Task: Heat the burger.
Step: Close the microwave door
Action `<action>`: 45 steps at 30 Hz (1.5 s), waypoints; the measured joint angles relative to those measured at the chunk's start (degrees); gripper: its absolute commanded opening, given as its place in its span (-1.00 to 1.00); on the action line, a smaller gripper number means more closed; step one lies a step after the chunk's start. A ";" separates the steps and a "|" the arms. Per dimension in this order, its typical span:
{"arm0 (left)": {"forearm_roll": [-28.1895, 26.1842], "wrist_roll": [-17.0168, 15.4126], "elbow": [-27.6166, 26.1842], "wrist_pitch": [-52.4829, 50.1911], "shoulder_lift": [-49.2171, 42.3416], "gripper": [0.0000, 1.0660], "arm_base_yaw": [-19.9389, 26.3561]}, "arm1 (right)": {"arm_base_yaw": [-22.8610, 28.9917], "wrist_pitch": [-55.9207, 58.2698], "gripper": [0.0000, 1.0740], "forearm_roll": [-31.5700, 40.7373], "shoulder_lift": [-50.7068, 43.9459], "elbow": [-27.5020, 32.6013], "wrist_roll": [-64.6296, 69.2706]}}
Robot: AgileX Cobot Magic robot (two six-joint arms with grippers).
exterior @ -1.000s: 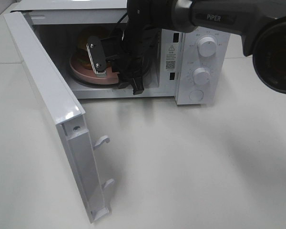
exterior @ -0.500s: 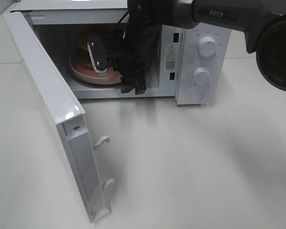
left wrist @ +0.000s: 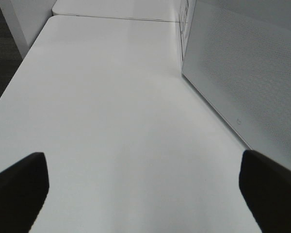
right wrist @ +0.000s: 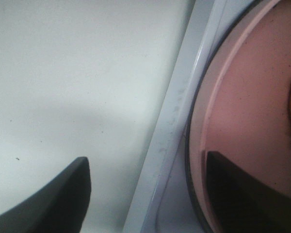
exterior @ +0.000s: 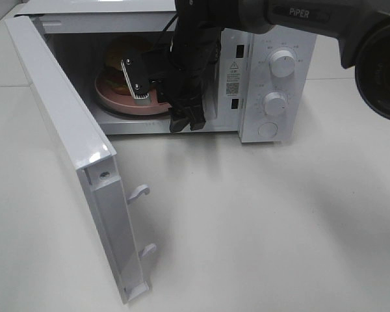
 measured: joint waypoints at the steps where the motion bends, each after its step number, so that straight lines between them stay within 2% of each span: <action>1: 0.00 0.00 0.00 0.00 0.00 0.88 0.00 | 0.00 0.11 0.28 0.06 -0.11 0.00 0.00; 15: 0.00 0.00 0.00 0.00 0.00 0.88 0.00 | 0.00 5.39 0.27 0.52 -0.80 0.17 0.00; 45: 0.00 0.00 0.00 0.00 0.00 0.88 0.00 | 0.00 5.33 0.27 -1.15 -19.02 24.18 0.29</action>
